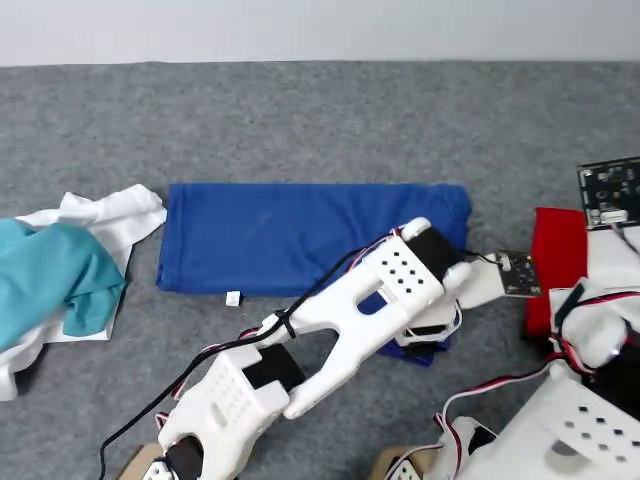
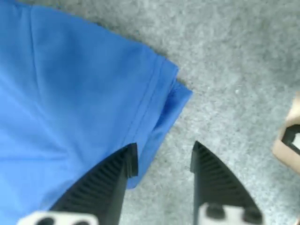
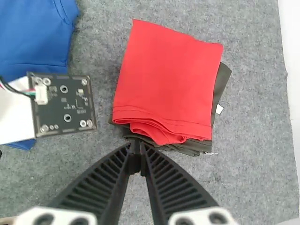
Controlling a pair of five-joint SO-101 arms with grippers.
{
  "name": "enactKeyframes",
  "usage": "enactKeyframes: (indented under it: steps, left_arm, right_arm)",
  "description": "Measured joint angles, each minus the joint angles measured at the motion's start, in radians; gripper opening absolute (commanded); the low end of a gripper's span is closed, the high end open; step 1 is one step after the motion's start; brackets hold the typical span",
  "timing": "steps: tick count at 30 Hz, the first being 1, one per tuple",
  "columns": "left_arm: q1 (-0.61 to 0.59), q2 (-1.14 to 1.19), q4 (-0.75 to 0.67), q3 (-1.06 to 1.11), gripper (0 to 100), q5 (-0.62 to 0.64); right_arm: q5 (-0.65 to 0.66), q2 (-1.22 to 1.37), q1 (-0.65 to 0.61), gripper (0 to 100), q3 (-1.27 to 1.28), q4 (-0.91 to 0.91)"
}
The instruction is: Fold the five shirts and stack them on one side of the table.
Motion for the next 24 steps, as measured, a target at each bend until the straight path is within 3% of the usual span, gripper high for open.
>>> enactKeyframes:
  steps: [14, 24]
  left_arm:
    - [-0.011, 0.175, -0.041, 0.0, 19, -0.008]
    - [-0.02, 0.199, -0.081, -0.015, 5, -0.008]
  right_arm:
    - [0.031, 0.0, 0.0, 1.0, 0.0, 0.0]
    - [0.046, 0.0, 0.0, 1.0, 0.0, 0.0]
